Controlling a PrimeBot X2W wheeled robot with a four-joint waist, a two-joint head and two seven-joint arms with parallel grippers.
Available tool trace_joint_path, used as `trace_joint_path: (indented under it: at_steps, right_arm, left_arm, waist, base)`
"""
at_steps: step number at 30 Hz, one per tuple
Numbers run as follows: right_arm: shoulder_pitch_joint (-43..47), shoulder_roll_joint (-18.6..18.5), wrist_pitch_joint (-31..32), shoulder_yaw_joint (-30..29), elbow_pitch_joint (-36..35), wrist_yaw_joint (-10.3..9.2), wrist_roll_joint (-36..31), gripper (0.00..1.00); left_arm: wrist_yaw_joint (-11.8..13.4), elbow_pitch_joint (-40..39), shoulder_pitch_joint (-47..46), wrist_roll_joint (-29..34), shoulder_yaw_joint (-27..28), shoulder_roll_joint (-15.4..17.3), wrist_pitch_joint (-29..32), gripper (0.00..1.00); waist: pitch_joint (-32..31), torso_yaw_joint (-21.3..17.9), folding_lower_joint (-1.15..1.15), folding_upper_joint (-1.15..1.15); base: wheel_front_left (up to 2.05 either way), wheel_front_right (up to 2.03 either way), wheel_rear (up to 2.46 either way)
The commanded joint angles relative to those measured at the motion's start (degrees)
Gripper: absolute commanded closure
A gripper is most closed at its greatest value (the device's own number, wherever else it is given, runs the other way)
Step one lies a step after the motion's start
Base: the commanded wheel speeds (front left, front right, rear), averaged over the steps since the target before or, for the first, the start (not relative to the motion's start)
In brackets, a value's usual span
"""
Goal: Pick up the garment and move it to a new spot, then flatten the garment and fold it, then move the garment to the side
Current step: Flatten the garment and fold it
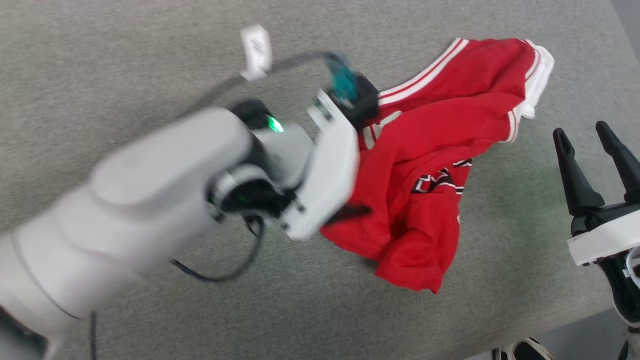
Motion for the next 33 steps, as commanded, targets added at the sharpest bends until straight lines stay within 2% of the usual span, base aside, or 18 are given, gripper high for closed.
trace_joint_path:
  at_steps: [1, 6, 12, 16, 19, 21, 24, 25, 29, 33]
  right_arm:
    - [0.08, -0.23, 0.37, -0.09, -0.63, -0.02, -0.39, 0.0]
    - [-0.61, -0.23, 1.13, -0.19, -2.04, -0.02, -0.51, 0.0]
    - [-0.94, -0.11, 1.51, -0.37, -3.05, -0.02, -0.63, 0.0]
    - [-0.4, -0.18, 1.73, -1.19, -3.09, -0.02, -0.66, 0.0]
    - [-0.33, 0.08, 1.98, -1.22, -3.27, -0.02, -0.9, 0.0]
    - [-0.53, 0.2, 2.1, -0.81, -3.53, -0.02, -1.07, 0.0]
    - [-1.1, 0.32, 2.28, -0.6, -3.83, -0.02, -1.21, 0.0]
    - [-1.23, 0.3, 2.31, -0.61, -3.91, -0.02, -1.22, 0.0]
    - [-0.86, 0.31, 2.3, -1.06, -4.09, -0.02, -1.24, 0.0]
    - [0.12, 0.52, 2.12, -2.27, -3.85, -0.02, -1.31, 0.0]
  left_arm:
    - [0.23, -0.11, -0.87, -0.03, 0.55, 0.88, 0.27, 0.0]
    - [0.78, 4.09, -2.02, 1.98, 1.26, 3.28, -0.76, 0.0]
    - [0.44, 11.7, -0.16, 2.89, -0.43, 2.71, -0.09, 0.0]
    - [0.13, 12.43, 2.05, -2.74, 0.29, 1.59, 2.48, 0.28]
    - [0.1, 11.32, 2.01, -4.67, 0.5, 1.61, 4.11, 0.26]
    - [0.09, 10.64, 1.75, -4.23, 0.44, 1.74, 3.92, 0.31]
    - [0.08, 11.41, 1.75, -2.82, 0.28, 1.38, 2.42, 0.72]
    - [0.07, 11.91, 1.78, -2.52, 0.35, 1.19, 1.85, 1.0]
    - [0.02, 12.87, 1.3, -2.76, 1.1, 0.12, 0.31, 1.0]
    - [-0.04, 10.04, -0.52, -5.17, 3.68, -0.15, -1.0, 1.0]
  waist:
    - [-0.35, 0.64, 0.0, 0.0]
    - [0.72, 0.79, 0.0, 0.0]
    - [2.35, -0.1, 0.0, 0.0]
    - [2.34, -0.12, 0.0, 0.0]
    - [2.19, -0.03, 0.0, 0.0]
    - [2.19, -0.01, 0.0, 0.0]
    - [2.34, -0.03, 0.0, 0.0]
    - [2.36, -0.04, 0.0, 0.0]
    - [2.05, 0.11, 0.0, 0.0]
    - [0.71, 0.77, 0.0, 0.0]
  base:
    - [0.0, 0.0, 0.0]
    - [0.0, 0.0, 0.0]
    - [0.0, 0.0, 0.0]
    - [0.0, 0.0, 0.0]
    - [0.0, 0.0, 0.0]
    - [0.0, 0.0, 0.0]
    - [0.0, 0.0, 0.0]
    - [0.0, 0.0, 0.0]
    - [0.0, 0.0, 0.0]
    - [0.0, 0.0, 0.0]
